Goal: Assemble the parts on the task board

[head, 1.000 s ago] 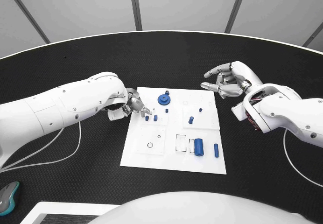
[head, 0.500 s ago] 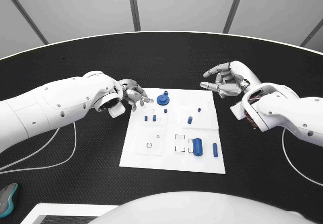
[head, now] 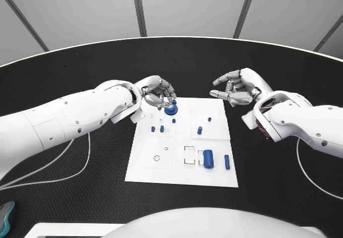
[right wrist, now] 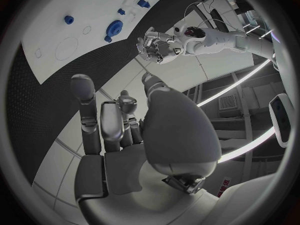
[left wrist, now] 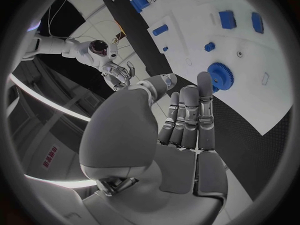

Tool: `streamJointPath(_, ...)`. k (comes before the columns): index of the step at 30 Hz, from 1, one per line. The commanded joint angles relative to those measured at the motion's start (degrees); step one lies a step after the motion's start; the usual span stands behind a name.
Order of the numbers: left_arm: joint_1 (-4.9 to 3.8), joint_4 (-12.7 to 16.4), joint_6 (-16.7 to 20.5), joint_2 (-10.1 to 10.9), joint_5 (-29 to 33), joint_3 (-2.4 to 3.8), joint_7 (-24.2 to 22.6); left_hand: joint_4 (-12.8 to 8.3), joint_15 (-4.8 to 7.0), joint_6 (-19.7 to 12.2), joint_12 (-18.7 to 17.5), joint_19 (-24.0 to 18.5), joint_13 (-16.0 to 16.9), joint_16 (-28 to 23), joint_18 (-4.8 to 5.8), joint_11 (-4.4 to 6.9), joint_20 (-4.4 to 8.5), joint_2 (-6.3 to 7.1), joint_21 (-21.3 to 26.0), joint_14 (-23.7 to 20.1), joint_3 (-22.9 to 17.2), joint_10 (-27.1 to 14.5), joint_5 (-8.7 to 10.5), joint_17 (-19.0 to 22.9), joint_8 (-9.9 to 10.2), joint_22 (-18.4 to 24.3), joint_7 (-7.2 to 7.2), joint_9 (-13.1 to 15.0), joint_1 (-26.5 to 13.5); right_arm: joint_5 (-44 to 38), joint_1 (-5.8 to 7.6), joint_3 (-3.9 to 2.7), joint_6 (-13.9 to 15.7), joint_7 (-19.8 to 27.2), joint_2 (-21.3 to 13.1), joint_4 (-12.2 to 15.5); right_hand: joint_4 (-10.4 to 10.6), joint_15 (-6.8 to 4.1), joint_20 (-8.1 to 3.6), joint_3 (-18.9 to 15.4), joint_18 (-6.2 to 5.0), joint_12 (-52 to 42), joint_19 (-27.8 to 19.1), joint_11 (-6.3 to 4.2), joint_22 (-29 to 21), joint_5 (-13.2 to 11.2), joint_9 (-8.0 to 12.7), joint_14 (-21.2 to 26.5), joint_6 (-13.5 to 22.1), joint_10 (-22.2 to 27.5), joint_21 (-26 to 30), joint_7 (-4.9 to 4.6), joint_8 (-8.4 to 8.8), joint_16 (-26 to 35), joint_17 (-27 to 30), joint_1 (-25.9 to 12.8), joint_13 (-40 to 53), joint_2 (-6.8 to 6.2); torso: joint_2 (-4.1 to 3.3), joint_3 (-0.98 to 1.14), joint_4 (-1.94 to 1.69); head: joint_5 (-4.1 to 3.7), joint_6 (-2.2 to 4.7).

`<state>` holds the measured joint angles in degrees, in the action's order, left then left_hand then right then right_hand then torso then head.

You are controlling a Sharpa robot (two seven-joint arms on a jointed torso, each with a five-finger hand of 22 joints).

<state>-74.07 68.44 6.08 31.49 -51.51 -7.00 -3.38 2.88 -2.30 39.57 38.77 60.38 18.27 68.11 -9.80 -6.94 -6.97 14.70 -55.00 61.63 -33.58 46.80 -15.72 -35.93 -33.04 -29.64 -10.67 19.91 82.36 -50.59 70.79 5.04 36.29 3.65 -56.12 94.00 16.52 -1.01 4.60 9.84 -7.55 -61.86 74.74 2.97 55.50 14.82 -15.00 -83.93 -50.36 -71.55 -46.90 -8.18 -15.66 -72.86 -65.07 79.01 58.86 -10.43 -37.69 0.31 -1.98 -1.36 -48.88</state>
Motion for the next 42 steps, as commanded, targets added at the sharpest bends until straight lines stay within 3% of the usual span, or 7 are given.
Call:
streamJointPath(1,0.12,-0.57,-0.04,-0.88,-6.23,-0.01,-0.30,-0.80,0.02,0.61,-0.72,-0.32,-0.90,1.14,-0.82,0.01,0.05,0.90,-0.83,0.98,-0.09,0.06,0.26,-0.88,0.50,-0.51,-0.19,-0.57,-0.16,0.00,0.00,0.00,-0.02,0.03,0.04,0.01,-0.01,-0.31,0.00,-0.39,-0.89,0.20,0.09,0.12,-0.05,0.16,0.08,-0.37,-0.18,0.23,0.30,0.06,-0.15,0.30,0.05,-0.27,-0.05,0.10,0.01,0.01,-0.07,-0.01,0.33)
streamJointPath(5,0.29,-1.45,-0.47,-1.93,-12.30,-0.02,-0.03,-2.18,0.16,1.46,-2.25,-0.31,-2.95,4.03,-0.84,0.19,0.07,1.25,-2.64,3.25,-0.52,0.53,0.18,-3.73,1.21,-1.60,0.19,-1.97,-0.80,0.00,0.00,0.00,-0.03,0.05,0.09,0.03,-0.01,-0.31,0.00,-0.39,-0.89,0.20,0.09,0.12,-0.05,0.16,0.08,-0.37,-0.18,0.23,0.30,0.06,-0.15,0.30,0.05,-0.27,-0.05,0.10,-0.05,-0.04,-0.05,0.09,0.54)
streamJointPath(15,0.91,-3.51,-2.21,-3.92,-22.95,-0.05,1.10,-3.23,-0.18,2.60,-5.01,-0.59,-5.81,6.27,-0.82,0.03,-0.39,1.83,-3.24,4.26,1.30,-0.56,0.64,-4.29,1.93,-1.89,0.50,-3.65,-3.34,0.00,0.00,0.00,-0.03,0.05,0.08,0.20,-0.01,-0.31,0.00,-0.39,-0.89,0.20,0.09,0.12,-0.05,0.16,0.08,-0.37,-0.18,0.23,0.30,0.06,-0.15,0.30,0.05,-0.27,-0.05,0.10,-0.01,-0.03,-0.08,0.03,0.72)
streamJointPath(22,1.55,-4.65,-3.13,-5.09,-25.02,-0.06,1.83,-3.68,0.07,3.36,-5.28,0.57,-7.08,9.52,-0.85,0.39,-0.32,1.33,-3.94,7.54,2.22,1.50,1.00,-8.53,2.76,-2.03,0.83,-4.90,-4.15,0.00,0.00,0.00,-0.02,0.06,0.14,0.30,-0.07,-0.30,0.00,-0.33,-0.89,0.37,0.09,0.12,-0.04,0.25,0.10,-0.40,-0.13,0.39,0.34,0.05,-0.14,0.24,-0.12,-0.15,-0.20,0.15,-0.02,-0.02,-0.02,0.05,0.67)
streamJointPath(42,2.78,-6.36,-5.66,-7.16,-26.22,-0.07,2.74,-4.49,0.72,6.77,-6.74,1.52,-9.32,11.91,-0.86,1.16,0.31,0.70,-5.22,9.82,0.30,5.13,0.84,-10.38,3.36,-2.56,1.73,-6.36,-4.22,0.00,0.00,0.00,0.05,0.01,0.11,0.69,-0.07,-0.30,0.00,-0.32,-0.88,0.38,0.09,0.12,-0.04,0.27,0.10,-0.39,-0.13,0.41,0.35,0.05,-0.14,0.28,-0.09,-0.14,-0.22,0.16,-0.04,0.01,0.01,-0.26,0.51)
